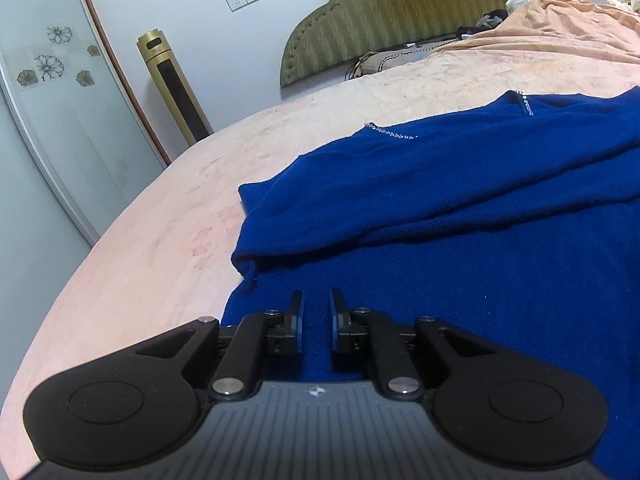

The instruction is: Fold small clothes

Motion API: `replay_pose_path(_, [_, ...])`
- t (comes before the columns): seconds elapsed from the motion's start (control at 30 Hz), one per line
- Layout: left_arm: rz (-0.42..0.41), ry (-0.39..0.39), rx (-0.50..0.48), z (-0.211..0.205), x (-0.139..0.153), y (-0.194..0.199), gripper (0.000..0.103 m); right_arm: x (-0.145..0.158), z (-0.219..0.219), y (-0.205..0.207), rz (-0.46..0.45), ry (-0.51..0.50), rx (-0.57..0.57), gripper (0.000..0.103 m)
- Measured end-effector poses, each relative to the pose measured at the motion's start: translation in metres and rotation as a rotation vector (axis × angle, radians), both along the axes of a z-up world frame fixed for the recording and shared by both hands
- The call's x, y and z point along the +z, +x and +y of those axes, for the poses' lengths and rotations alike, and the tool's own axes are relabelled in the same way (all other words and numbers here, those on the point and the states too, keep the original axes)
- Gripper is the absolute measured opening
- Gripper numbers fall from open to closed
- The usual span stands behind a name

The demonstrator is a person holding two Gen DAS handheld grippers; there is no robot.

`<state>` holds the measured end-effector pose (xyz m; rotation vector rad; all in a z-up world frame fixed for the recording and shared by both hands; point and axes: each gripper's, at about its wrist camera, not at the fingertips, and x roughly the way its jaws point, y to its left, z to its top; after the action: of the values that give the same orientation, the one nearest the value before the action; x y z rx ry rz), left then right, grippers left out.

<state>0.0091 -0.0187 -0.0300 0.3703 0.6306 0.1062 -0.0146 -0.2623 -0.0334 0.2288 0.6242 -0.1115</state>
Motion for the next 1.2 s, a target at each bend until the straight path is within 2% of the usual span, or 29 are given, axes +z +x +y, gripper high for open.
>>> replay_pose_path(0.4, [-0.001, -0.020, 0.000, 0.003, 0.000, 0.000, 0.011, 0.001, 0.003, -0.001, 0.003, -0.011, -0.005, 0.103])
replay_pose_path(0.53, [0.002, -0.009, -0.002, 0.001, 0.001, -0.001, 0.011, 0.002, 0.004, -0.004, 0.003, -0.010, 0.033, 0.103])
replay_pose_path(0.63, [0.015, -0.001, -0.005, 0.003, 0.004, -0.008, 0.012, 0.005, 0.003, -0.014, 0.006, 0.011, 0.054, 0.103])
replay_pose_path(0.77, [0.033, -0.052, -0.036, 0.017, 0.014, -0.028, 0.012, 0.014, -0.003, -0.044, -0.041, 0.068, 0.060, 0.103])
replay_pose_path(0.87, [0.051, -0.103, -0.051, 0.036, 0.021, -0.044, 0.020, 0.019, -0.007, -0.070, -0.063, 0.040, 0.063, 0.103])
replay_pose_path(0.93, [0.048, -0.144, -0.041, 0.054, 0.024, -0.055, 0.034, 0.021, -0.012, -0.085, -0.064, 0.027, 0.065, 0.103])
replay_pose_path(1.0, [0.043, -0.191, -0.029, 0.072, 0.027, -0.065, 0.038, 0.024, -0.018, -0.099, -0.063, 0.046, 0.077, 0.103])
replay_pose_path(1.2, [0.080, -0.224, -0.025, 0.106, 0.029, -0.086, 0.038, 0.027, -0.020, -0.128, -0.082, 0.089, 0.113, 0.103])
